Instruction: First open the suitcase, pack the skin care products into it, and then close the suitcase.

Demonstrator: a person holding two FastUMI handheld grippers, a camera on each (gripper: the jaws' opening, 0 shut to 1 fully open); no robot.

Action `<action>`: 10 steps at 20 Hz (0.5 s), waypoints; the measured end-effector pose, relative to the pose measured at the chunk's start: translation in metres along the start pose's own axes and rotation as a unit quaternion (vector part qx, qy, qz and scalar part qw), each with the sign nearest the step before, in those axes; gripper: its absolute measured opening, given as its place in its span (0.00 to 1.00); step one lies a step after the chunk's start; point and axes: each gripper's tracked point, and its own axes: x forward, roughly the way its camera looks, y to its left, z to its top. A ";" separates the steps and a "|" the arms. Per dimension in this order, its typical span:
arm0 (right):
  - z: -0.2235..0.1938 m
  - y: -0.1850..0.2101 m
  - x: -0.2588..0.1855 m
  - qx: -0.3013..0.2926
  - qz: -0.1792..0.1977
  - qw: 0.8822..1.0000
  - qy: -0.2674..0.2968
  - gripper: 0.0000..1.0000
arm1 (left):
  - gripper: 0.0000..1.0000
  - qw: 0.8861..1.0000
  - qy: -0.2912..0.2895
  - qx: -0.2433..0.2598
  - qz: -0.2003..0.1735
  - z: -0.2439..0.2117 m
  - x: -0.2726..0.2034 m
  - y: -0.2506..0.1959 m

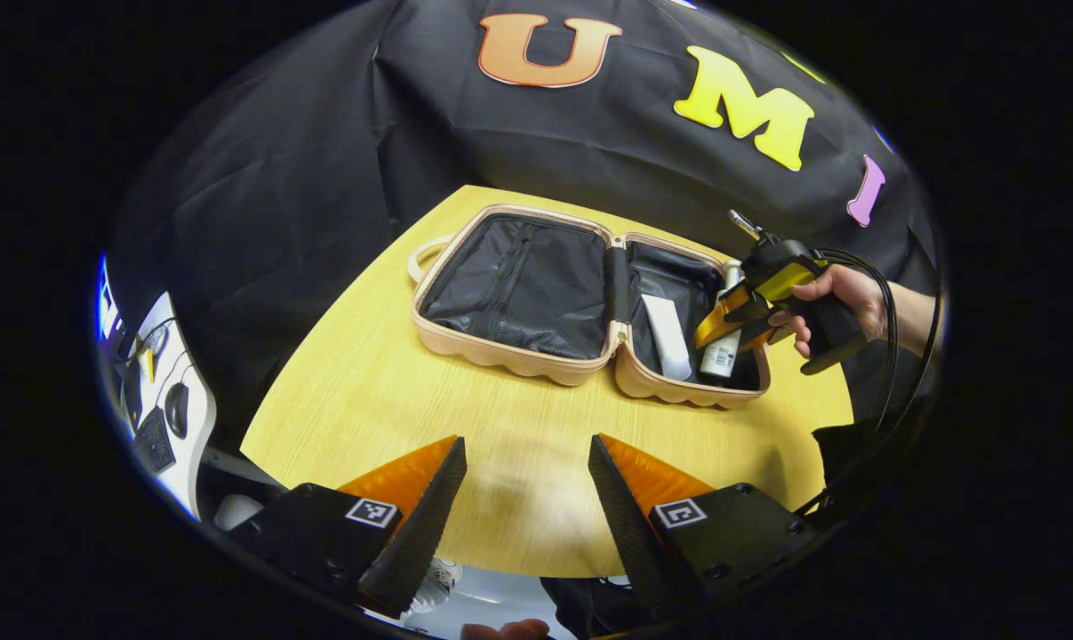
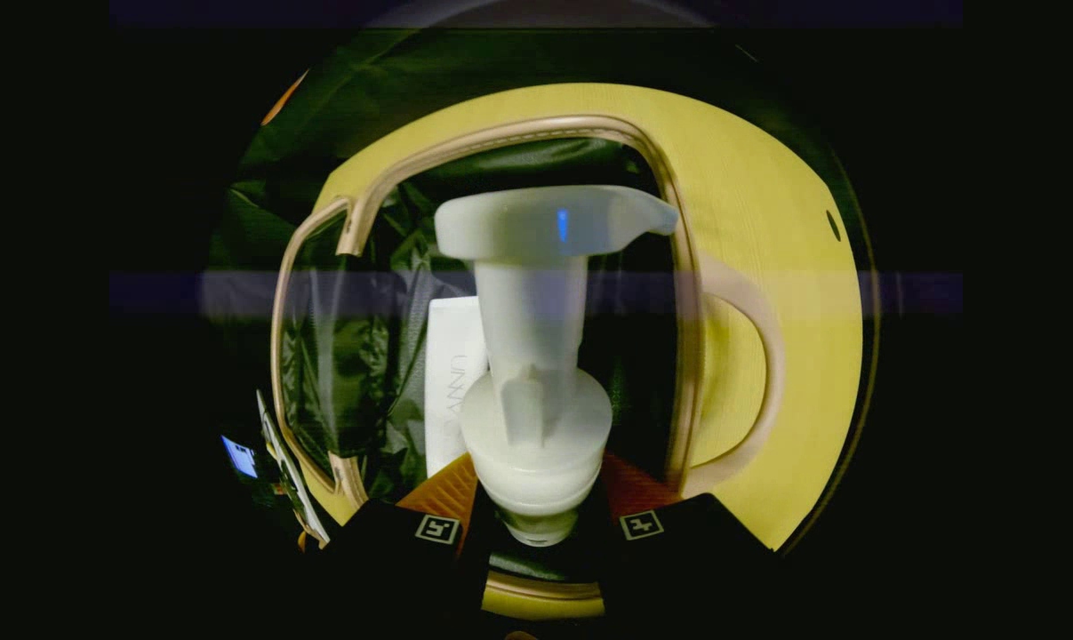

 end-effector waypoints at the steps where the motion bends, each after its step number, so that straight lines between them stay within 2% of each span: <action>1: 0.003 0.000 0.004 0.002 -0.009 1.000 0.001 0.48 | 0.89 1.000 -0.004 -0.001 -0.004 0.003 0.000 0.000; 5: 0.005 -0.003 0.012 0.008 -0.037 0.999 0.003 0.48 | 0.89 1.000 -0.028 0.007 -0.010 0.014 -0.006 0.002; 10: 0.006 -0.001 0.004 0.020 -0.029 0.999 -0.016 0.52 | 0.89 0.999 -0.047 0.006 -0.005 0.022 -0.006 0.005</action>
